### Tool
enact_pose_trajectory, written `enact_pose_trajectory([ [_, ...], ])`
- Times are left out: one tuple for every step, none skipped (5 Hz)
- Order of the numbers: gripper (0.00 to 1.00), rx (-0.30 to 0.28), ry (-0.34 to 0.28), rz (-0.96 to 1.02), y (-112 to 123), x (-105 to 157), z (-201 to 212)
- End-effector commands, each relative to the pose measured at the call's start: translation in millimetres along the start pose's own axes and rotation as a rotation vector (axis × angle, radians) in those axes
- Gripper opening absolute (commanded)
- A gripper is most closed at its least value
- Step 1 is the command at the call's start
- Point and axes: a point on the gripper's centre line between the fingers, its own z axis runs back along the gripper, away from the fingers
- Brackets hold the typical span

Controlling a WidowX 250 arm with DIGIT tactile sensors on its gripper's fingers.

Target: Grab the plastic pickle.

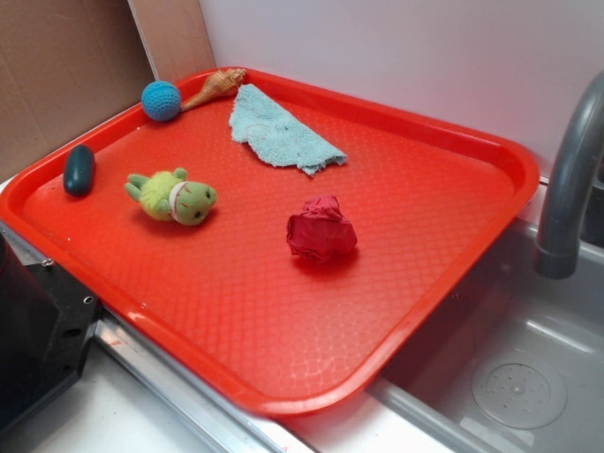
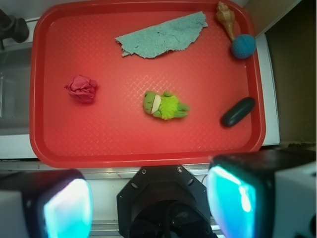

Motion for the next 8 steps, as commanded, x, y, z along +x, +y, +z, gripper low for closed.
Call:
enact_pose_trajectory([
  [1.0,0.0,0.0,0.0,0,0,0],
  [1.0,0.096,0.142,0.24,51,27,-51],
  [1.0,0.053,0.117,0.491,107,34,-100],
  [1.0,0.097,0.017,0.739,157,21,-131],
  [1.0,0.143,-0.013,0.986,174,-1,-161],
  [1.0,0.122,0.031,0.985,177,10,-180],
  [1.0,0.124,0.087,0.937,172,21,-197],
  [1.0,0.144,0.12,0.899,165,32,-207],
])
